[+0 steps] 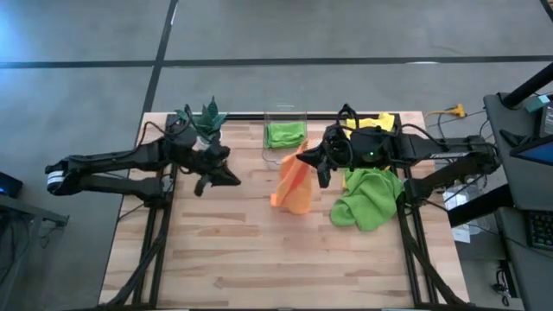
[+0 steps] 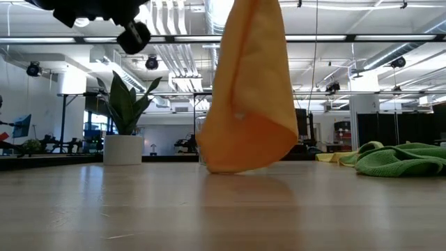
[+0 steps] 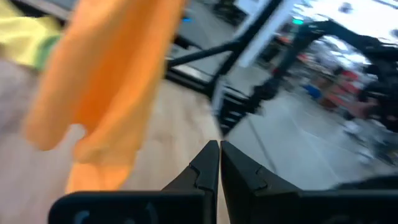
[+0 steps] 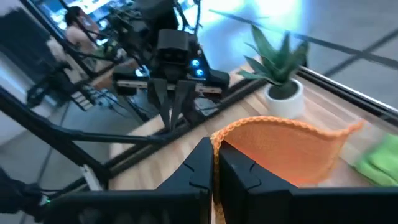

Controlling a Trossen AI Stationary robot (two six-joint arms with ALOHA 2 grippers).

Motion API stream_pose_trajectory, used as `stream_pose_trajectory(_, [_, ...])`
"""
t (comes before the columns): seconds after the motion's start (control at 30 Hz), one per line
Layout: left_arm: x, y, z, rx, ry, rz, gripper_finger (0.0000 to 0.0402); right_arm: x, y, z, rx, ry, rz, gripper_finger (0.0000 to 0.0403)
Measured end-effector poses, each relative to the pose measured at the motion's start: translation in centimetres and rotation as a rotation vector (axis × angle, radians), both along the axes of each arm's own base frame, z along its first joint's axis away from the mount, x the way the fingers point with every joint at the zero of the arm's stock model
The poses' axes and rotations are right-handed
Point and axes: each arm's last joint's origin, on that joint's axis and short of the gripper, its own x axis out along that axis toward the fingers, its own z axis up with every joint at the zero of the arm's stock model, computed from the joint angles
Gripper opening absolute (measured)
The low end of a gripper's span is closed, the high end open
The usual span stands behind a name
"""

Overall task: Fold microfiber towels
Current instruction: Fold the orange towel

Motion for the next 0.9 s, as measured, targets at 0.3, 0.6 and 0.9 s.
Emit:
stream_pose_trajectory(0.3, [-1.3, -0.3, 0.7, 0.006, -0.033, -0.011, 0.0000, 3.2, 1.6, -2.0, 0.061, 0.008, 0.081, 0.0008])
stream_pose_trajectory(0.6, [-1.5, -0.1, 1.0, 0.037, -0.045, 0.117, 0.0000, 9.8, 1.9, -3.7, 0.109, -0.084, 0.304, 0.0008])
stream_pose_trajectory(0.9, [-3.1, 0.1, 2.0, 0.089, -0.104, 0.337, 0.0000, 13.6, 1.4, 1.9, 0.069, -0.262, 0.476, 0.0008])
